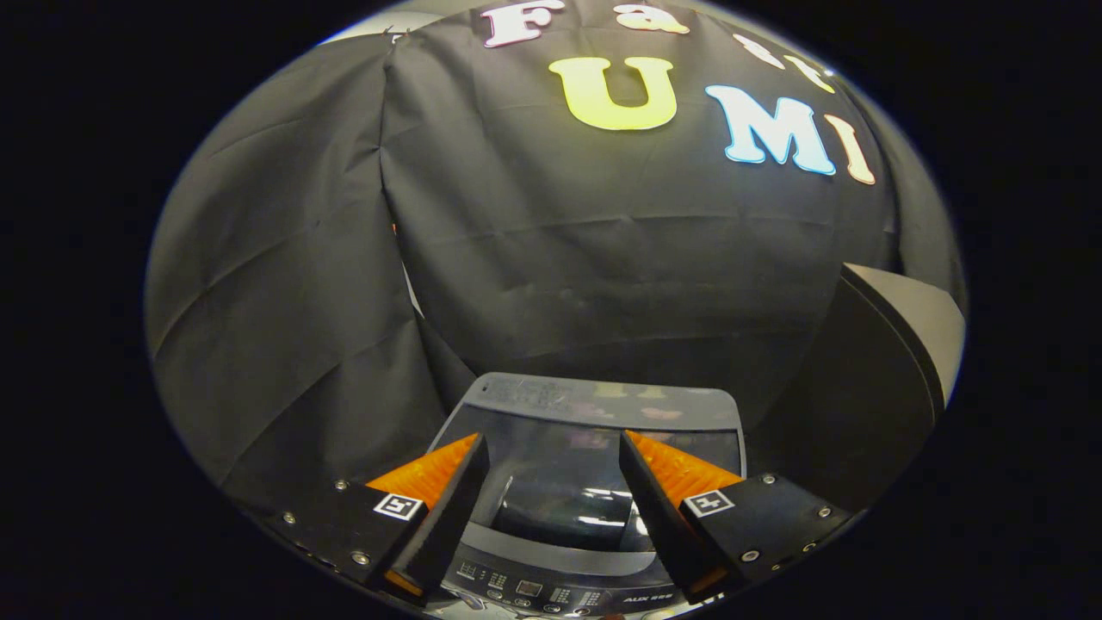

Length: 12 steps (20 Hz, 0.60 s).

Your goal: Put the clothes into the washing machine and then close the washing machine lid.

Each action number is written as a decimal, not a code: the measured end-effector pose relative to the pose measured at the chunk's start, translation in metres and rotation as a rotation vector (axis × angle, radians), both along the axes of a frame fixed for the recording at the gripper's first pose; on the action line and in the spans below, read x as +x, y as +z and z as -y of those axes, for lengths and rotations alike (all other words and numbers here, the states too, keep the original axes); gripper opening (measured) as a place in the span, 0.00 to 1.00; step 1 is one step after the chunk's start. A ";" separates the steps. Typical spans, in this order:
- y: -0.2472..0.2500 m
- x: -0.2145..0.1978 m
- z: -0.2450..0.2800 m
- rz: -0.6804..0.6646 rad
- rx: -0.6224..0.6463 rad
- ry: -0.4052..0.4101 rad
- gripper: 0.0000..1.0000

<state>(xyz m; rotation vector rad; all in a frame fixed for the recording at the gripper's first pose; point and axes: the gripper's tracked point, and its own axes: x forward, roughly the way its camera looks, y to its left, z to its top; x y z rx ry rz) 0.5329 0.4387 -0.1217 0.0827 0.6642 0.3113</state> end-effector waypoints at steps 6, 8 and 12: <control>-0.001 0.001 0.000 -0.010 -0.001 0.032 0.94; 0.000 0.003 -0.001 0.005 -0.009 0.047 0.94; 0.001 0.005 -0.001 0.030 -0.001 0.048 0.95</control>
